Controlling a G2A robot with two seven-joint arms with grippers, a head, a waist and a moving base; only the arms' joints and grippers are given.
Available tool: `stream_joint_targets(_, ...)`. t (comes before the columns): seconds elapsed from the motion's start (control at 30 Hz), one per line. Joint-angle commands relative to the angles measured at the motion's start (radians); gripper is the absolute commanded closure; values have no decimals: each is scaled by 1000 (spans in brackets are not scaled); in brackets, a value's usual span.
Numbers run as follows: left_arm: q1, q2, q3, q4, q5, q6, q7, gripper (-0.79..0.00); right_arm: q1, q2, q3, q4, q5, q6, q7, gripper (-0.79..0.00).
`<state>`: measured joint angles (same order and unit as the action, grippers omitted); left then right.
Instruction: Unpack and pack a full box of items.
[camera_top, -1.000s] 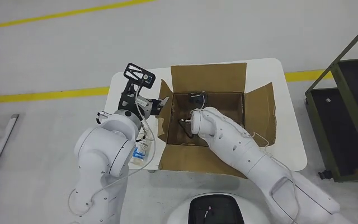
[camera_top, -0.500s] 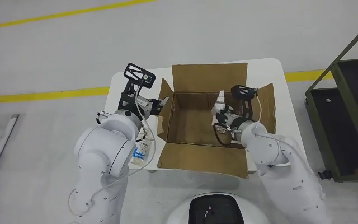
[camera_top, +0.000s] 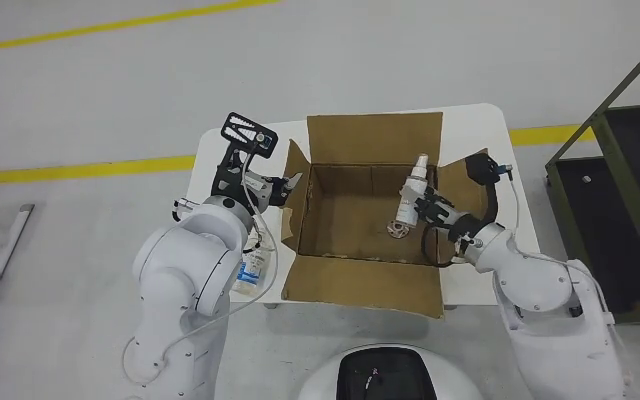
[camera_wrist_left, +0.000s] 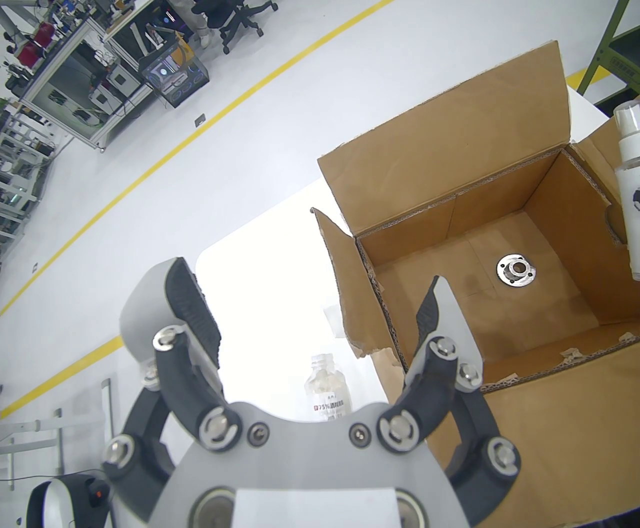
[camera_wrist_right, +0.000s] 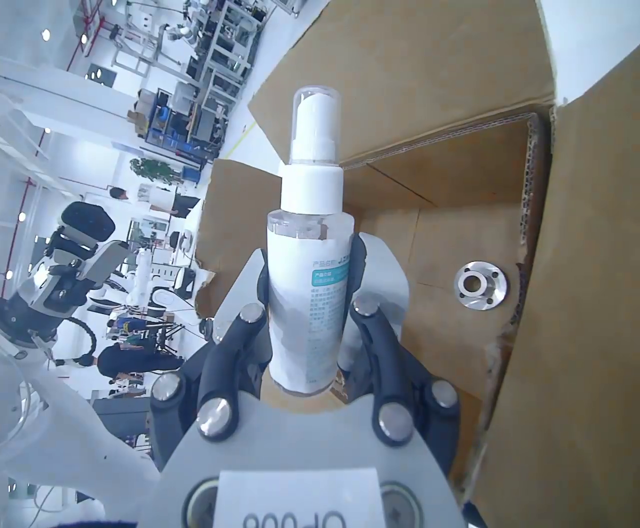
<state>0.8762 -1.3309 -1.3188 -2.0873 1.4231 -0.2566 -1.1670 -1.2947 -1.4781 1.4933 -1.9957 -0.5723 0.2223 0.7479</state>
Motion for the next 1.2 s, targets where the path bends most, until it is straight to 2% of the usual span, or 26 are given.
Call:
stream_joint_targets(0.0,3,0,0,0,0,2,8,-785,-3,0,-2,-2,1,-4,-8,0)
stream_joint_targets(0.13,29,3,-8,-8,22,8,55,-785,-17,4,40,-41,81,-45,-56,0)
stream_joint_targets(0.37,44,8,-15,-10,36,8,51,-785,-103,29,312,-150,194,-124,-61,0)
stream_joint_targets(0.43,44,9,-11,-8,39,-2,45,-785,-144,40,406,-174,146,-106,-34,0)
stream_joint_targets(0.6,44,9,-11,-8,39,-2,45,-785,-225,60,517,-212,4,-70,38,0)
stream_joint_targets(0.67,44,9,-11,-8,39,-2,45,-785,-258,69,538,-218,-123,-44,76,0)
stream_joint_targets(0.8,44,9,-11,-8,39,-2,45,-785,-278,86,488,-219,-366,-14,186,0)
stream_joint_targets(0.97,44,9,-11,-8,39,-2,45,-785,-239,99,316,-153,-638,-35,283,0)
stream_joint_targets(1.17,44,9,-11,-8,39,-2,45,-785,-179,104,138,-45,-807,-91,361,0)
